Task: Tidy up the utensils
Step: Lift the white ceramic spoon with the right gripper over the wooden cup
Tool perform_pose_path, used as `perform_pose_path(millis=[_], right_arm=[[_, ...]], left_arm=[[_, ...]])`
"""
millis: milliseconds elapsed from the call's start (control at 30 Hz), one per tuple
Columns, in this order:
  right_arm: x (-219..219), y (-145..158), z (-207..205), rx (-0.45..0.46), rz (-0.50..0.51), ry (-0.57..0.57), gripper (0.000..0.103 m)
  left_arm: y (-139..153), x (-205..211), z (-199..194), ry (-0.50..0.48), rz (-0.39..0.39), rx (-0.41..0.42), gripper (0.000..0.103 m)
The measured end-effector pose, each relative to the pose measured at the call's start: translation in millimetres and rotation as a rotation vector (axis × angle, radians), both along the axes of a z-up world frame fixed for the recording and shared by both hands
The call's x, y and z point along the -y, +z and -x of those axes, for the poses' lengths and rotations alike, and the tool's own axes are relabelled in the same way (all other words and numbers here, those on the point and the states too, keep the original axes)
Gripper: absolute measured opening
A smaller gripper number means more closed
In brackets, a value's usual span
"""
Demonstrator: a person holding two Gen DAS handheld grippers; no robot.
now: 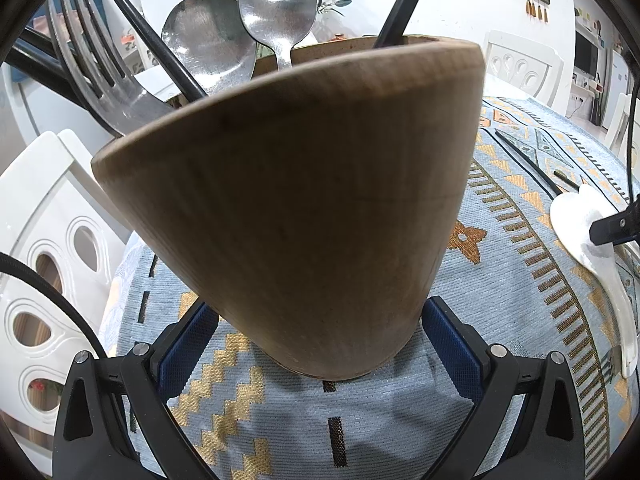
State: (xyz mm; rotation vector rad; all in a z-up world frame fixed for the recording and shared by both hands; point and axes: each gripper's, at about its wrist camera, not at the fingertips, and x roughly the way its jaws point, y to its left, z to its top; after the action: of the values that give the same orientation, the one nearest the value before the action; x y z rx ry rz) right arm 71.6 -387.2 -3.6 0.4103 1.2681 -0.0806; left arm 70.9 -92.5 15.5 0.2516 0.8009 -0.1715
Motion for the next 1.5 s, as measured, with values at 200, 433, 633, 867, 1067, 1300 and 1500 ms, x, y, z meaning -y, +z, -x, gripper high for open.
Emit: perform_pose_path(millis=[200,433,633,867,1067,1300,1500], right_arm=[[-2.9,8.4,-0.9,0.022,-0.138,0.013,0.028],[-11.5,4.9,-7.2,-0.003,-0.171,0.026,0.028],[-33.7,12.8,-11.5,0.011,-0.178,0.101,0.028],[-65.2,14.2,-15.1,-0.019,-0.165,0.249,0.028],[-72.5,-1.9,-25.7,-0.066,-0.102,0.248,0.028],[-82.8,-10.3,-37.0,-0.058,-0.02,0.26,0.011],[-64.6,27.7,-22.1,0.117,-0.089,0.183,0.009]], left_arm=[[0.0,-0.1,0.0,0.0,0.0,0.0,0.102],[0.0,-0.3,0.0,0.0,0.0,0.0,0.102],[0.1,-0.2,-0.1,0.0,0.0,0.0,0.102],[0.3,-0.2,-0.1,0.0,0.001,-0.001,0.102],[0.3,-0.3,0.0,0.0,0.001,0.0,0.102],[0.1,-0.8,-0.1,0.0,0.0,0.0,0.102],[0.0,-1.0,-0.2,0.0,0.001,0.0,0.102]])
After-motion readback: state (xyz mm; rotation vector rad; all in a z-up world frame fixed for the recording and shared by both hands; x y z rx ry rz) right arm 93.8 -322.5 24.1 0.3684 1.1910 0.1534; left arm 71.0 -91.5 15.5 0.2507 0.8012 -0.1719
